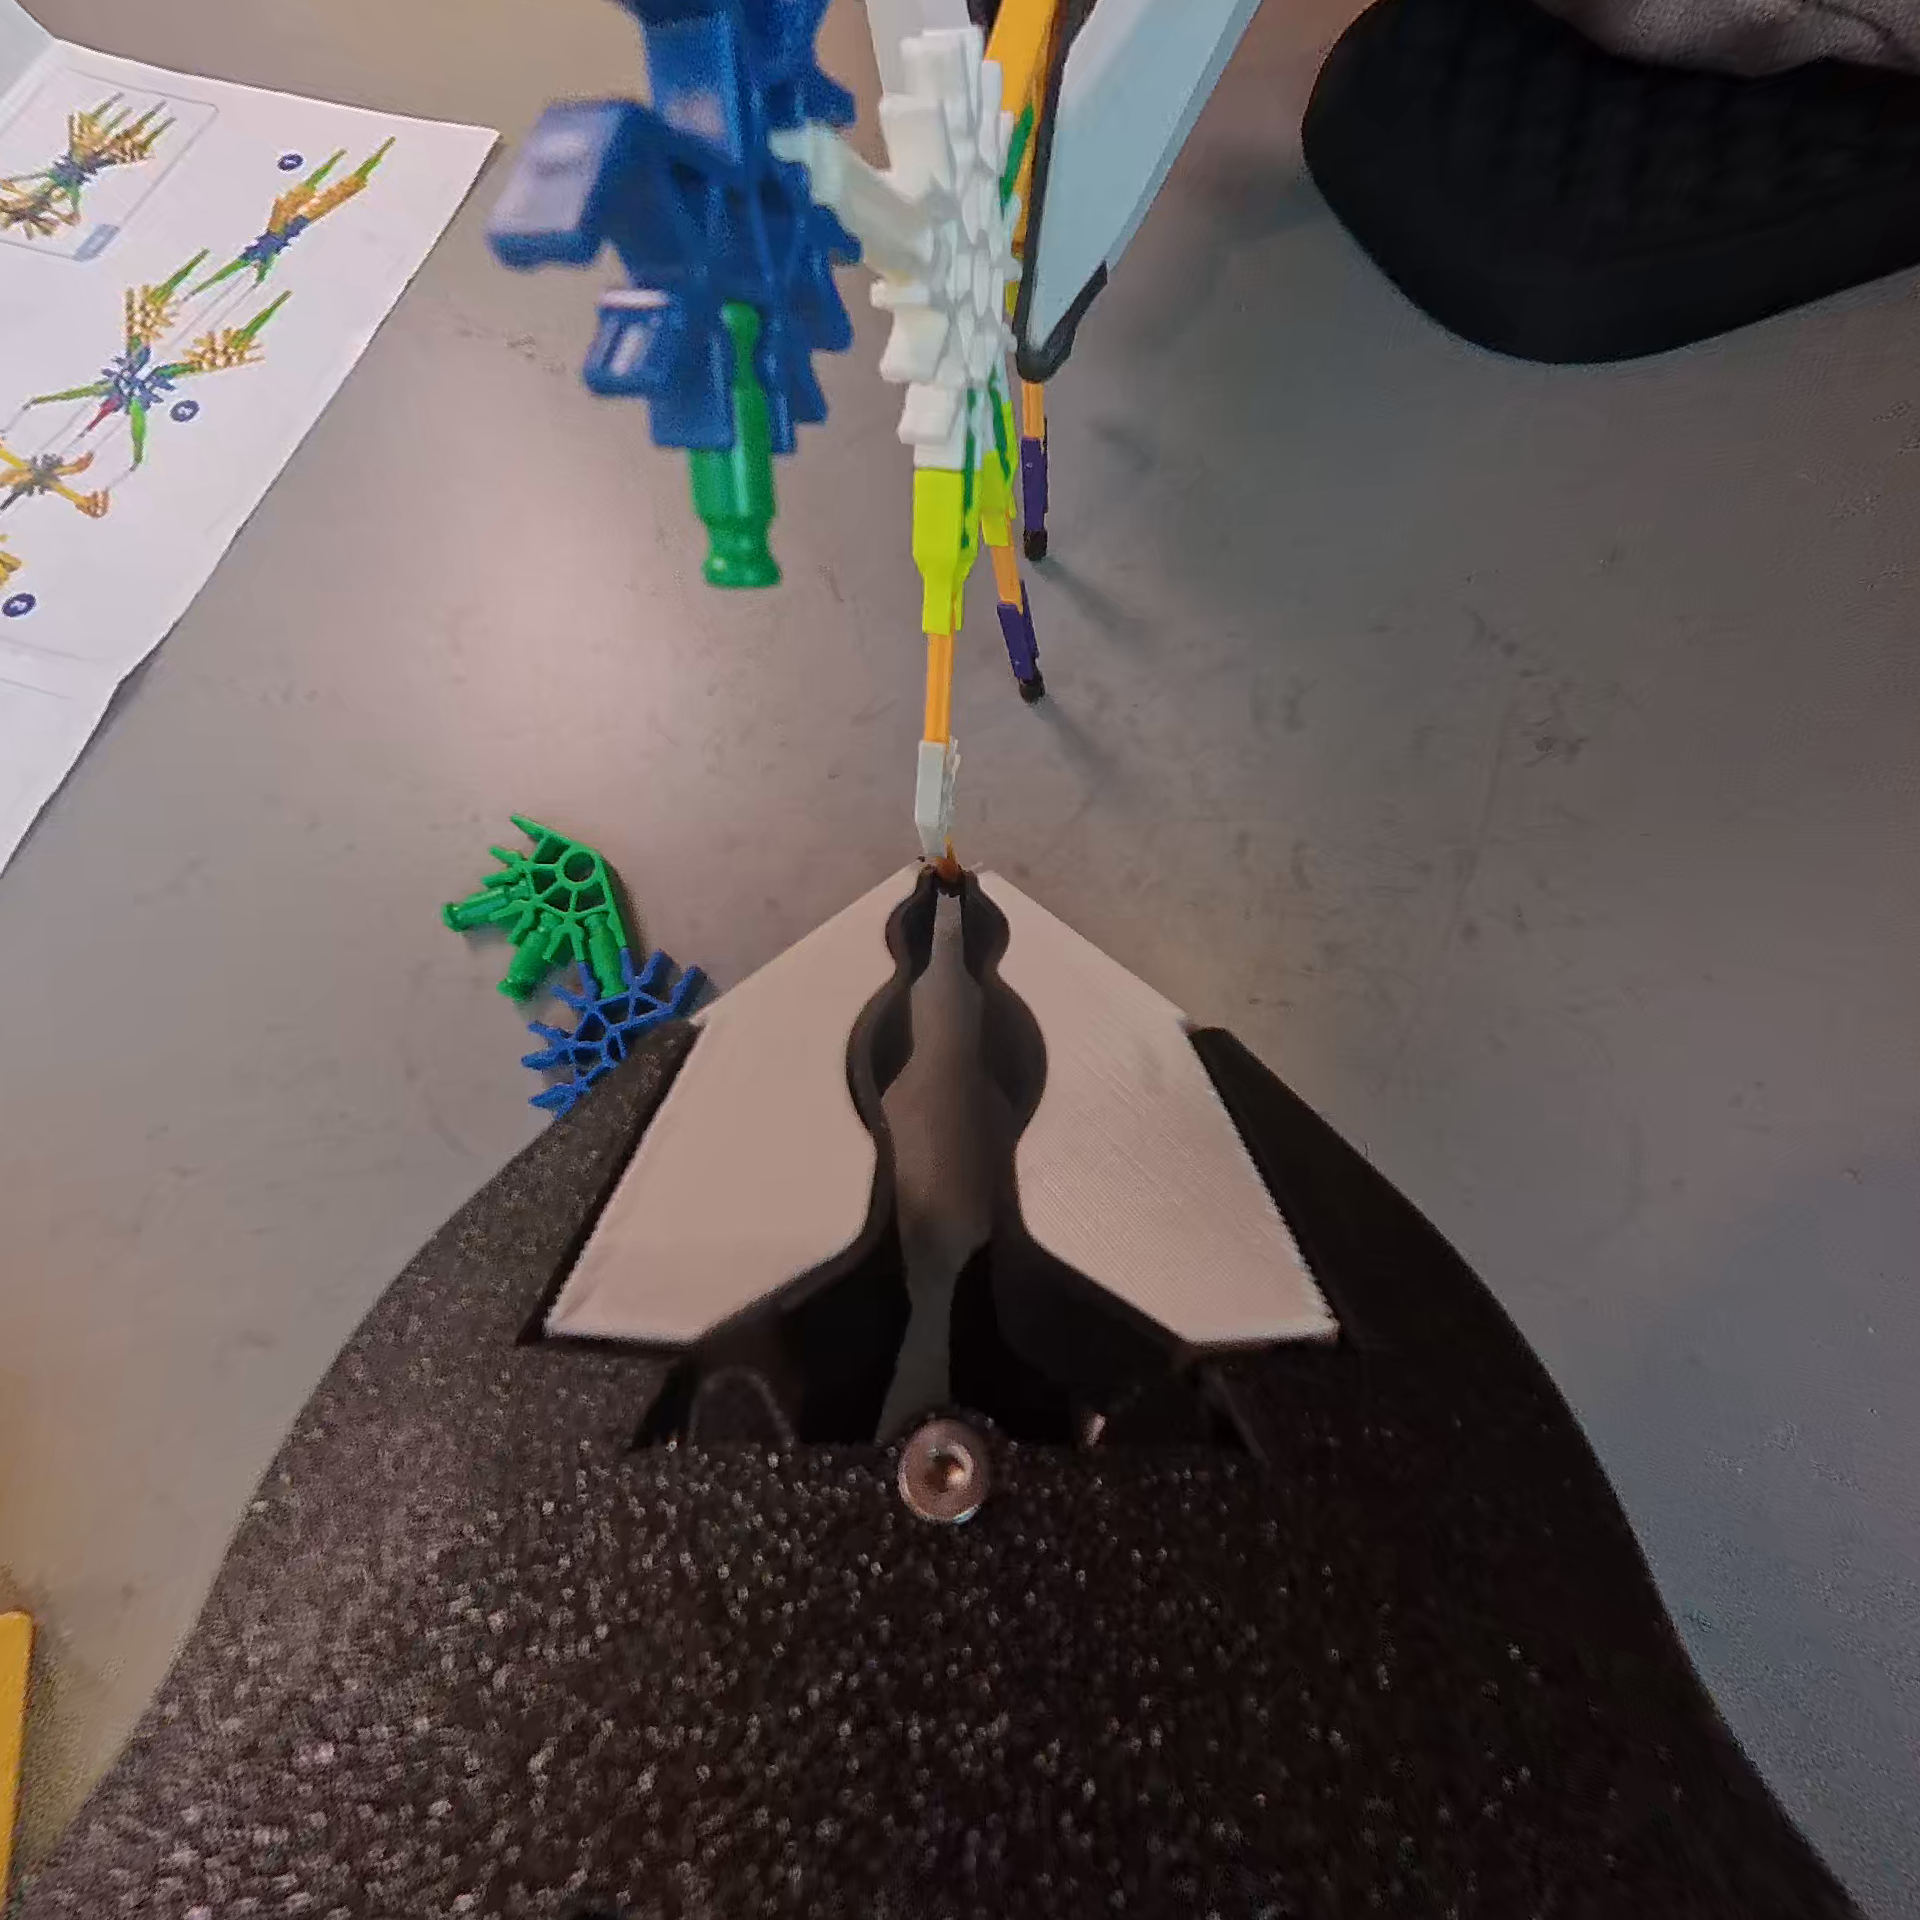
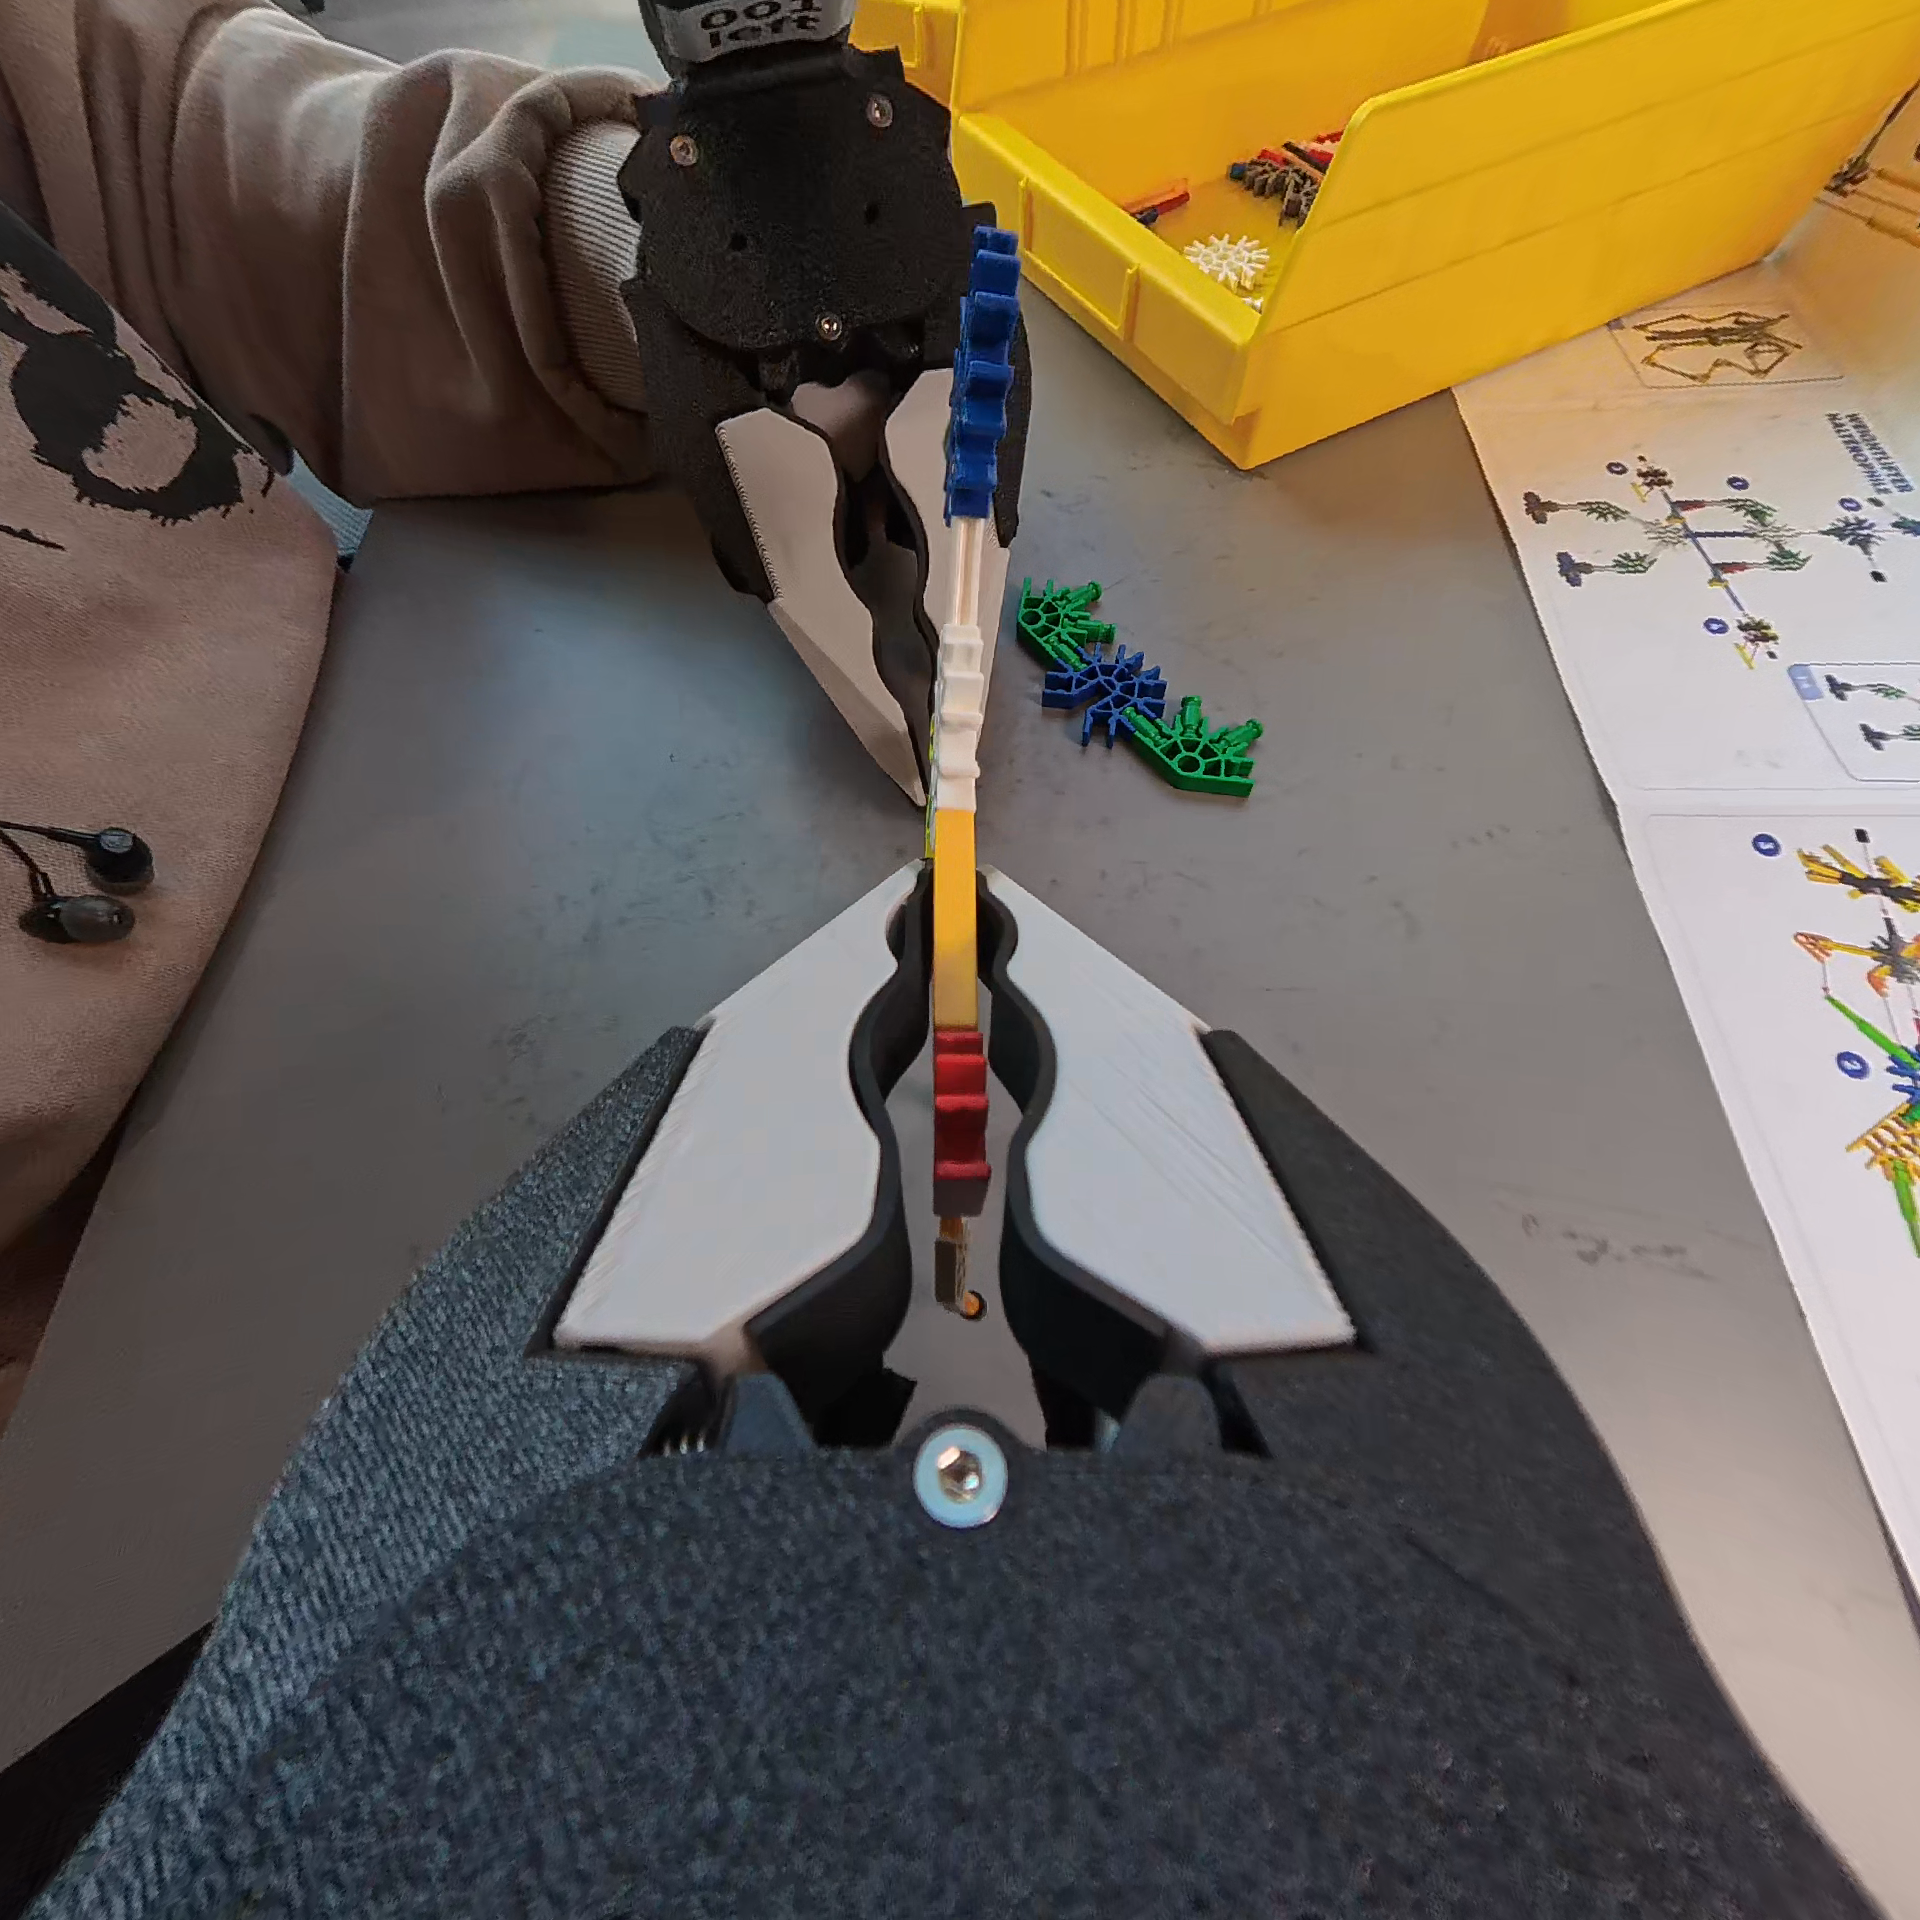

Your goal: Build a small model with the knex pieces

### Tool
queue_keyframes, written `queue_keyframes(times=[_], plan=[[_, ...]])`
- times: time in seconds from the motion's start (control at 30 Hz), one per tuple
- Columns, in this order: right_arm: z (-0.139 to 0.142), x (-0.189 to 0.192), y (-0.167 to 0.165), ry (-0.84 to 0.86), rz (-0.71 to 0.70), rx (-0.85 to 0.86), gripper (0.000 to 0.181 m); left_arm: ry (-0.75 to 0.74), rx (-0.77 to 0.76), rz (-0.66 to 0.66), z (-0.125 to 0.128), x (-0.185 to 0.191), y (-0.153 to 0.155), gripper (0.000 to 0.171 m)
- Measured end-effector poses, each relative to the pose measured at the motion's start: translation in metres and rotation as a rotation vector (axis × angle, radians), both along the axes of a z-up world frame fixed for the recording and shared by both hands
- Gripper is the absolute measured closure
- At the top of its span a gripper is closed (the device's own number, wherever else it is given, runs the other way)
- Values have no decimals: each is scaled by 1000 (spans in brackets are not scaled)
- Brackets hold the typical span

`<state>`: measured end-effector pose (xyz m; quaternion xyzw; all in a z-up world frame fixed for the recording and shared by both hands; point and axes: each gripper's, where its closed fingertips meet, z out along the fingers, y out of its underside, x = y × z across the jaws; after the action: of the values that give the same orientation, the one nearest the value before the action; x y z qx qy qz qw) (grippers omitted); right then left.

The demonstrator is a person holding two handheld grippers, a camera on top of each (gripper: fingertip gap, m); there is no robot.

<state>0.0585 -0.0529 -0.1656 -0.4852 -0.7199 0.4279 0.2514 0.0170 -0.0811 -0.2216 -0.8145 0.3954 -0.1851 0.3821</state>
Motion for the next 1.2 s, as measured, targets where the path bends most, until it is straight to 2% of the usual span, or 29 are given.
queue_keyframes(times=[0.23,0.5,1.0,1.2], plan=[[0,-1,0,27,16,-27,177,-226,-63,35,27,-4,1,157],[0,0,1,36,18,-39,177,-215,-91,37,20,6,2,167],[1,2,-3,57,33,-3,177,-215,-75,33,21,5,0,167],[1,3,-5,61,42,13,176,-238,-22,10,30,9,-1,159]])
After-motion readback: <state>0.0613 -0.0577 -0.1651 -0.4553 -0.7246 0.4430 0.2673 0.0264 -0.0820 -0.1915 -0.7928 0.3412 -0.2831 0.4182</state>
